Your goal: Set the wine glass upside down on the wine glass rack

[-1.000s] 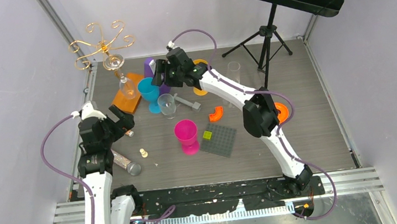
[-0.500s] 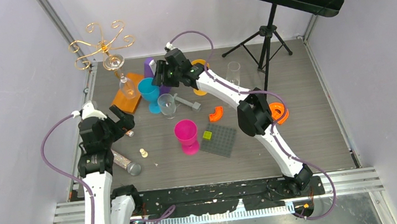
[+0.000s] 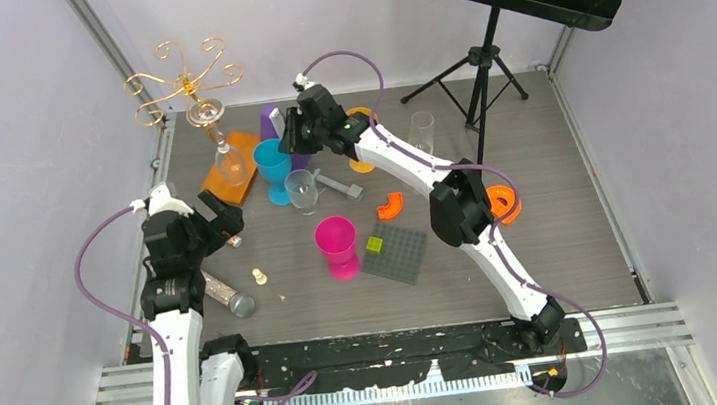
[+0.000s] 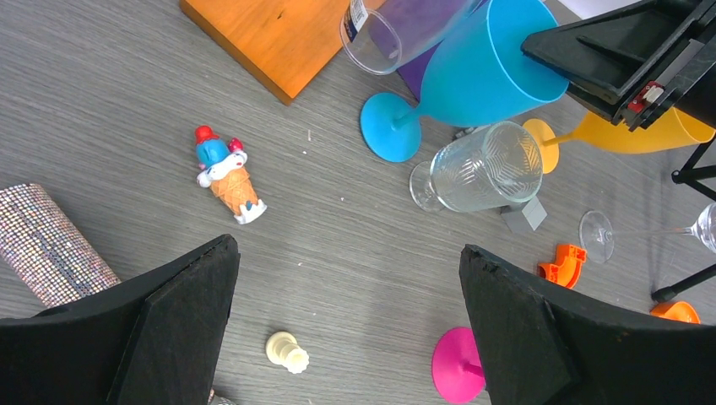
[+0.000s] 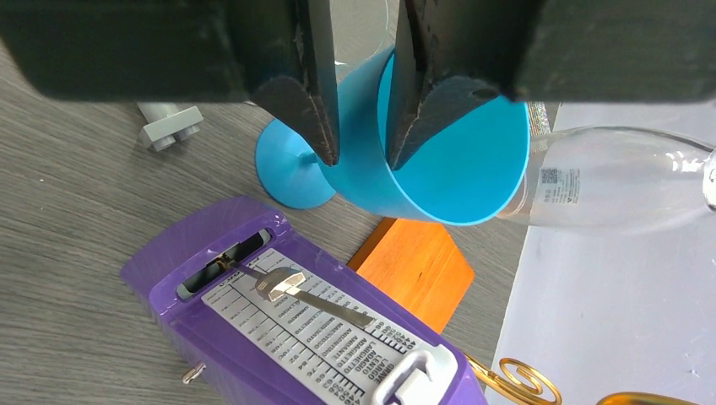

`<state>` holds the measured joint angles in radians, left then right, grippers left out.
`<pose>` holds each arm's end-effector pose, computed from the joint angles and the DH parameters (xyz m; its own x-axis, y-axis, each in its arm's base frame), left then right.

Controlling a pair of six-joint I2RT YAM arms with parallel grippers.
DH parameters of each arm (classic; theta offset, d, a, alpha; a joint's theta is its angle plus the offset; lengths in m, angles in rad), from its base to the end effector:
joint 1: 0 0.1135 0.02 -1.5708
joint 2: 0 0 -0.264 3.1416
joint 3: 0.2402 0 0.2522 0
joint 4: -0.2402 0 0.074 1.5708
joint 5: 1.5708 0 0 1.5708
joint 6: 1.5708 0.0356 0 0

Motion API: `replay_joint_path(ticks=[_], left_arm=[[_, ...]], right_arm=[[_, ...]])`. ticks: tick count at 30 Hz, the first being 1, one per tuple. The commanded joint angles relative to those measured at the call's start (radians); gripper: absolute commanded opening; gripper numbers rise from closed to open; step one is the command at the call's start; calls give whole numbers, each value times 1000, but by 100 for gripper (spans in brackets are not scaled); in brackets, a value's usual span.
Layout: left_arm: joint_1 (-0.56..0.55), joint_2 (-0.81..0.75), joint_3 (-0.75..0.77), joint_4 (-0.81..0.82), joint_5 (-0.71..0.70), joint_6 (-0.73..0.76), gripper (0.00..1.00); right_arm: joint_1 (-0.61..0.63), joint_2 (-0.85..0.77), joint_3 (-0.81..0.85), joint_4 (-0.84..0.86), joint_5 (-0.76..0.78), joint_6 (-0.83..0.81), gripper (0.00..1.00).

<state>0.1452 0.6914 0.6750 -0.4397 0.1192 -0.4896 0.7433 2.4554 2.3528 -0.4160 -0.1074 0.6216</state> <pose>0.1596 0.0191 0.2896 -0.3667 -0.5255 -0.7677 -0.2385 0.8507 -0.4684 0.4164 0.3879 0.2611 -0.7284 0.1169 -0.6751 -0.3902 0.7392 0.5490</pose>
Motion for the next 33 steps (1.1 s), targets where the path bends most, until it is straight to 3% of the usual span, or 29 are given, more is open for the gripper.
replay_joint_path(ticks=[1, 20, 33], left_arm=[[-2, -3, 31, 11, 19, 7, 99], [-2, -5, 25, 6, 7, 9, 99], [-1, -8, 35, -14, -10, -11, 99]], right_arm=[[1, -54, 28, -9, 6, -39, 29], [2, -158, -67, 105, 20, -39, 9], [3, -274, -152, 115, 88, -117, 5]])
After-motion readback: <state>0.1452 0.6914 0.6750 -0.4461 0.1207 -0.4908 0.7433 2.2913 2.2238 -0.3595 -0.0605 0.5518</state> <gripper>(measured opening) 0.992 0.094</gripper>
